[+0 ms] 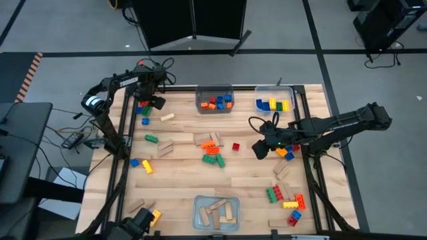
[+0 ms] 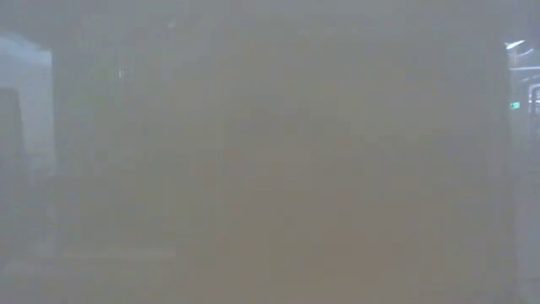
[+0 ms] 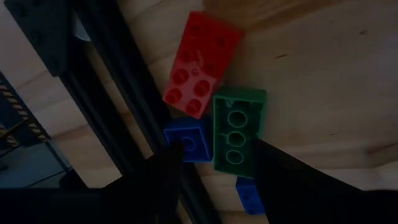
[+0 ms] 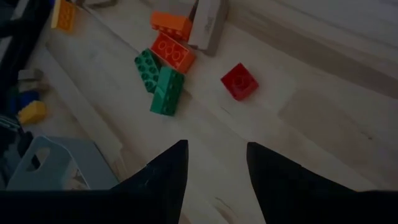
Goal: Sort blocks by size
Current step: Put the large green game piece into the transparent bin
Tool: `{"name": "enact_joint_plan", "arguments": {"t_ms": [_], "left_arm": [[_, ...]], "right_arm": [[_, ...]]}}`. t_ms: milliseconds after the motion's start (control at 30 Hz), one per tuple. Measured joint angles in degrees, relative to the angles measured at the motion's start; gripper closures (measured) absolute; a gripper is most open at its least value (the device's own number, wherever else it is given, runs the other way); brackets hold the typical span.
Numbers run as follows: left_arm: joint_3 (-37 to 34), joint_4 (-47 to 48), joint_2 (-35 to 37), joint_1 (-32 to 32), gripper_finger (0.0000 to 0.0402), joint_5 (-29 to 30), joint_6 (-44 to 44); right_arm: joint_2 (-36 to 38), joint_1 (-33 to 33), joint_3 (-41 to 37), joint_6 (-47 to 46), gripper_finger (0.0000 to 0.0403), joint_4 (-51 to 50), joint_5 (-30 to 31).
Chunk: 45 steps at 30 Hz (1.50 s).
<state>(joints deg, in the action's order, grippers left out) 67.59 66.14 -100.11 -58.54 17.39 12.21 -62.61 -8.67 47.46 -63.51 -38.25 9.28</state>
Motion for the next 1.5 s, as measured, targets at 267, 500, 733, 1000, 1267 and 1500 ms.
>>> {"name": "enact_joint_plan", "arguments": {"t_ms": [267, 500, 733, 1000, 1267, 1500], "left_arm": [[0.0, -1.3, -0.5, 0.0, 0.0209, 0.6, 0.3], [0.0, -1.5, -0.5, 0.0, 0.0180, 0.3, 0.4], [0.0, -1.4, -0.4, 0.0, 0.0135, -3.3, 1.9], [0.0, -1.7, -0.4, -0.3, 0.0124, -3.8, 2.3], [-3.7, -4.4, -0.4, -0.3, 0.0133, -5.1, 3.7], [-4.2, -7.7, -0.5, -0.3, 0.0134, -3.1, 6.4]], "right_arm": [[0.0, 0.0, 0.0, 0.0, 0.0225, 1.4, 0.1], [0.0, 0.0, 0.0, 0.0, 0.0225, 1.6, 0.1], [0.0, 0.0, 0.0, 0.0, 0.0225, 1.6, 0.1], [0.0, 0.0, 0.0, 0.4, 0.0225, 1.8, 0.1], [0.0, -1.0, 0.0, 0.6, 0.0225, 2.7, 0.3], [0.0, -1.9, 0.0, 0.6, 0.0225, 2.7, 0.5]]}}
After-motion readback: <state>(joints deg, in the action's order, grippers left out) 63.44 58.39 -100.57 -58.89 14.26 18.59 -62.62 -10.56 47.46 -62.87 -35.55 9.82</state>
